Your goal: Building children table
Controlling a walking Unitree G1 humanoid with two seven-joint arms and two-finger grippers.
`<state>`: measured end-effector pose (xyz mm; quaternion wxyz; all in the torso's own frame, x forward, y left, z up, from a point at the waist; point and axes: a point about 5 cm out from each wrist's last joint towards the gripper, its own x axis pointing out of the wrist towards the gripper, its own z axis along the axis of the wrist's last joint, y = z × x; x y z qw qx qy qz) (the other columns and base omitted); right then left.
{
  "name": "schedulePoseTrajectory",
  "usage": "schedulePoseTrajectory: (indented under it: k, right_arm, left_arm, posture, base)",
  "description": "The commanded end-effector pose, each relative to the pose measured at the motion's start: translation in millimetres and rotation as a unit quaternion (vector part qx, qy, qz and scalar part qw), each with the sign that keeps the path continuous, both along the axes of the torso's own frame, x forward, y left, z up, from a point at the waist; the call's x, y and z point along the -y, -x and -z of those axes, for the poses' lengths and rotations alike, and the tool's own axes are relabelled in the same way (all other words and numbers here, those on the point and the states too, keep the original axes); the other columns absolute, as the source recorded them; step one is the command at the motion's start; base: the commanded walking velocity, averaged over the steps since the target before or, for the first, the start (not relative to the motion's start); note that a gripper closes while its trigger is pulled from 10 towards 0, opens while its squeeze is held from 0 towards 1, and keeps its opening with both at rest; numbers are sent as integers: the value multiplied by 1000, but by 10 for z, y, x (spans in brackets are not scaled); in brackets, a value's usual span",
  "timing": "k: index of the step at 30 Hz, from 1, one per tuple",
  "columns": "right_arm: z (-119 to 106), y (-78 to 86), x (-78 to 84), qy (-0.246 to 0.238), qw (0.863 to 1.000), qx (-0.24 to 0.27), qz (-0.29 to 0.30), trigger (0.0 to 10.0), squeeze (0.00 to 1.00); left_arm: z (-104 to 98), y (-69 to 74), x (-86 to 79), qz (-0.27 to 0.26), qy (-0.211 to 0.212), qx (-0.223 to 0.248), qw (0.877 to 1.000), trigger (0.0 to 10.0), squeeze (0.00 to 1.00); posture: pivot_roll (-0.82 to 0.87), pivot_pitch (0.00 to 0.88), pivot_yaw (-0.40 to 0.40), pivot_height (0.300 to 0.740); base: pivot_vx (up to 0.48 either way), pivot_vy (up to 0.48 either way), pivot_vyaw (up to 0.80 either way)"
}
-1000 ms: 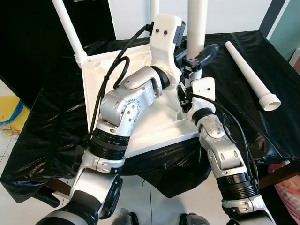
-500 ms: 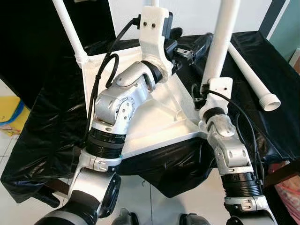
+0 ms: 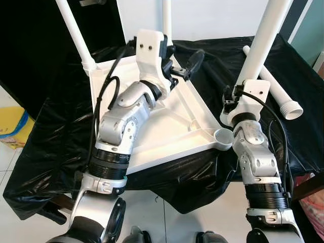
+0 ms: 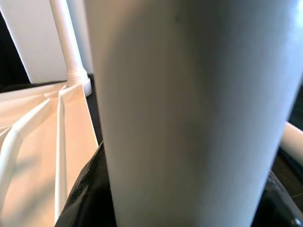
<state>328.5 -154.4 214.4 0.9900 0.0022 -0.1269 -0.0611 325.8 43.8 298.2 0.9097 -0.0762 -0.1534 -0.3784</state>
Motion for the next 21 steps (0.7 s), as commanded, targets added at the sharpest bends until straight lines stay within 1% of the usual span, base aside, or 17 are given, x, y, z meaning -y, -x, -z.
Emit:
schedulePoseTrajectory:
  k: [1,2,3,4,5,6,7,8,9,10,11,12,14,16,21]
  right_arm:
    - [-99,35,-7,3,1000,26,-4,10000,0]
    - [-114,32,-1,10,1000,29,-3,10000,0]
    - [-124,26,-5,4,999,37,-5,10000,0]
    - [-144,-4,1,19,999,38,-10,10000,0]
    - [-144,-4,1,19,999,38,-10,10000,0]
    - [-164,-28,6,30,999,37,-13,10000,0]
    - [-217,-42,76,9,999,44,2,10000,0]
    - [-217,-42,76,9,999,44,2,10000,0]
    - [-208,-95,58,22,999,33,3,10000,0]
    - [-274,-92,62,20,999,47,9,10000,0]
    - [-274,-92,62,20,999,47,9,10000,0]
    - [-320,-86,62,20,998,58,12,10000,0]
    - [-285,-80,43,23,998,58,9,10000,0]
    - [-219,-80,9,14,999,47,-2,10000,0]
    - [-202,-94,-42,23,998,47,-24,10000,0]
  left_arm:
    - [-10,12,-9,-10,3,6,1000,10000,0]
    - [-14,-11,-12,-16,-8,9,1000,10000,0]
    - [-38,-24,-39,-18,-17,17,1000,10000,0]
    - [-22,-30,-62,-26,-35,12,999,10000,0]
    - [-22,-30,-62,-26,-35,12,999,10000,0]
    - [-17,-35,-76,-32,-48,8,998,10000,0]
    - [-21,-53,-77,-35,-33,0,999,10000,0]
    - [-21,-53,-77,-35,-33,0,999,10000,0]
    - [-5,-110,-30,-51,-40,-7,998,10000,0]
    - [-12,-101,4,-41,-30,-7,999,10000,0]
    - [-12,-101,4,-41,-30,-7,999,10000,0]
    - [-17,-89,28,-33,-23,-7,999,10000,0]
    - [59,-66,-40,-29,-35,-1,999,10000,0]
    - [85,-98,-110,-43,-39,-7,998,10000,0]
    - [29,-105,-128,-42,-47,11,998,10000,0]
  posture:
    - [-141,60,31,740]
    - [-133,75,46,740]
    - [-119,108,70,740]
    - [-138,148,63,740]
    - [-138,148,63,740]
    - [-136,152,64,740]
    - [-117,192,56,740]
    - [-117,192,56,740]
    - [-137,153,53,740]
    - [-137,148,57,740]
    - [-137,148,57,740]
    - [-133,144,58,740]
    - [-138,133,55,740]
    - [-135,127,50,740]
    - [-117,113,41,740]
  base:
    - [0,0,0]
    - [0,0,0]
    - [0,0,0]
    - [0,0,0]
    - [0,0,0]
    - [0,0,0]
    - [0,0,0]
    - [0,0,0]
    - [0,0,0]
    - [0,0,0]
    - [0,0,0]
    - [0,0,0]
    - [0,0,0]
    - [0,0,0]
    - [0,0,0]
